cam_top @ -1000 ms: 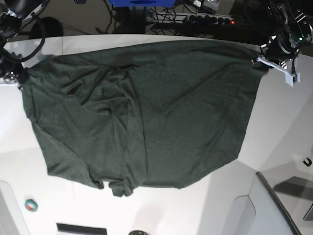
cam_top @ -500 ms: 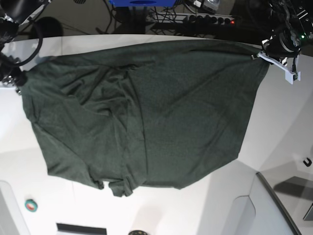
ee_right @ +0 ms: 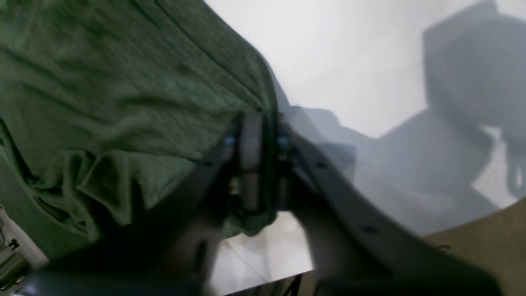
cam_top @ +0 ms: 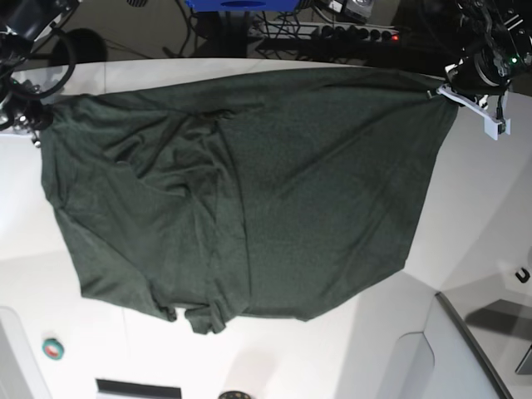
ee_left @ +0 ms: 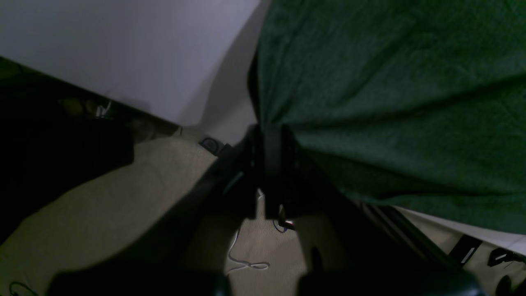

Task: Layout the t-shirt on the table in an organized manner, then fold the t-shirt properly
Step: 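Hold the shirt edge taut between both grippers, then lift the shirt with both grippers and swing it up off the table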

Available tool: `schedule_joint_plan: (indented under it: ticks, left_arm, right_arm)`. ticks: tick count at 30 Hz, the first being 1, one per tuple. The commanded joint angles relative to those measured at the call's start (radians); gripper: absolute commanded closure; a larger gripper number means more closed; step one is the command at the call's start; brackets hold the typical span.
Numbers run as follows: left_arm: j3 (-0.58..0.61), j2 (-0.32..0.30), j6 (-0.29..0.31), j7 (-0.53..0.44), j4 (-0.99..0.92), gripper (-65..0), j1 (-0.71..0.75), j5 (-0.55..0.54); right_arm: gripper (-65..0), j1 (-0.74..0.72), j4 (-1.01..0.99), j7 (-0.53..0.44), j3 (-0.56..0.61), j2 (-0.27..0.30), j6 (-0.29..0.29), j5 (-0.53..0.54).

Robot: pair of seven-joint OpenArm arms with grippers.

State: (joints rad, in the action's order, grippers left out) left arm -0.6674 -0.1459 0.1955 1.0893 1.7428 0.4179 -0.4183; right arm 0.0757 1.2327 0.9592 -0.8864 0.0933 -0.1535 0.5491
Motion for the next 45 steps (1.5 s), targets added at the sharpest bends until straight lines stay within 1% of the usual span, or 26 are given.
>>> schedule_joint_plan:
  ticks: [1,2,3,4,6,7,9,14,18,20,21,23,27,29,34,36,37,38,39,41,42,43,44,45]
  left_arm:
    - [-0.005,-0.013,0.005,-0.008,0.013,0.0,0.003,-0.001]
    - [-0.005,-0.013,0.005,-0.008,0.013,0.0,0.003,-0.001]
    - [-0.004,-0.013,0.005,-0.008,0.013,0.0,0.003,-0.001]
    - [-0.004,-0.013,0.005,-0.008,0.013,0.0,0.005,-0.001]
    - [-0.004,-0.013,0.005,-0.008,0.013,0.0,0.005,-0.001]
    - [-0.004,-0.013,0.005,-0.008,0.013,0.0,0.005,-0.001]
    - [-0.004,-0.013,0.005,-0.008,0.013,0.0,0.005,-0.001]
    - [-0.004,-0.013,0.005,-0.008,0.013,0.0,0.005,0.000]
    - [-0.004,-0.013,0.005,-0.008,0.013,0.0,0.005,0.000]
    - [-0.004,-0.013,0.005,-0.008,0.013,0.0,0.005,0.000]
    - [-0.004,-0.013,0.005,-0.008,0.013,0.0,0.005,0.000]
    - [-0.004,-0.013,0.005,-0.008,0.013,0.0,0.005,0.000]
    - [-0.004,-0.013,0.005,-0.008,0.013,0.0,0.005,0.000]
    - [-0.004,-0.013,0.005,-0.008,0.013,0.0,0.005,0.000]
    - [-0.004,-0.013,0.005,-0.008,0.013,0.0,0.005,0.000]
    - [-0.004,-0.013,0.005,-0.008,0.013,0.0,0.005,0.000]
    - [-0.004,-0.013,0.005,-0.008,0.013,0.0,0.005,0.000]
    - [-0.004,-0.013,0.005,-0.008,0.013,0.0,0.005,0.000]
    - [-0.004,-0.013,0.005,-0.008,0.013,0.0,0.005,0.000]
    - [-0.004,-0.013,0.005,-0.008,0.013,0.0,0.005,0.000]
    - [-0.004,-0.013,0.005,-0.008,0.013,0.0,0.005,0.000]
    - [-0.004,-0.013,0.005,-0.008,0.013,0.0,0.005,0.000]
    - [-0.004,-0.013,0.005,-0.008,0.013,0.0,0.005,0.000]
    - [-0.004,-0.013,0.005,-0.007,0.015,0.0,0.005,0.000]
  right_arm:
    - [-19.5,-0.007,0.015,-0.009,-0.003,0.013,-0.004,0.013]
    - [-26.1,-0.006,0.015,-0.010,-0.003,0.012,-0.005,0.013]
    - [-31.1,-0.004,0.015,-0.015,-0.004,0.012,-0.024,0.013]
    - [-32.1,-0.003,0.015,-0.015,-0.009,0.010,-0.056,0.013]
    - [-31.2,0.000,0.015,-0.015,-0.010,0.010,-0.126,0.015]
    - [-31.4,0.002,0.015,-0.015,-0.012,0.010,-0.146,0.015]
    - [-31.4,0.017,0.015,-0.016,-0.020,0.010,-0.159,0.015]
    - [-31.8,0.054,0.015,-0.015,-0.061,0.010,-0.165,0.013]
    - [-31.8,0.083,0.015,-0.006,-0.060,0.010,-0.168,0.013]
    - [-31.5,0.094,0.015,-0.006,-0.057,0.006,-0.203,0.015]
    - [-31.4,0.095,0.015,-0.004,-0.057,-0.007,-0.226,0.015]
    - [-31.4,0.097,0.023,0.010,-0.055,-0.025,-0.251,0.013]
    - [-31.4,0.098,0.071,0.028,-0.053,-0.056,-0.254,0.010]
    - [-31.4,0.094,0.081,0.037,-0.050,-0.057,-0.254,0.010]
    - [-31.2,0.091,0.081,0.036,0.008,-0.057,-0.254,0.013]
    - [-30.9,0.083,0.077,0.034,0.008,-0.062,-0.254,0.013]
    - [-29.4,0.080,0.077,0.033,0.005,-0.068,-0.254,0.013]
    - [-25.5,0.080,0.077,0.033,0.003,-0.069,-0.255,0.013]
    - [-19.5,0.080,0.077,0.033,0.003,-0.069,-0.255,0.013]
    - [-5.6,0.080,0.078,0.033,0.003,-0.069,-0.255,0.013]
    - [0.0,0.080,0.080,0.033,0.003,-0.069,-0.255,0.013]
    - [0.0,0.080,0.081,0.034,0.003,-0.069,-0.255,0.013]
    - [-1.8,0.082,0.083,0.040,0.003,-0.069,-0.255,0.015]
    - [-1.1,0.083,0.092,0.043,0.003,-0.069,-0.255,0.015]
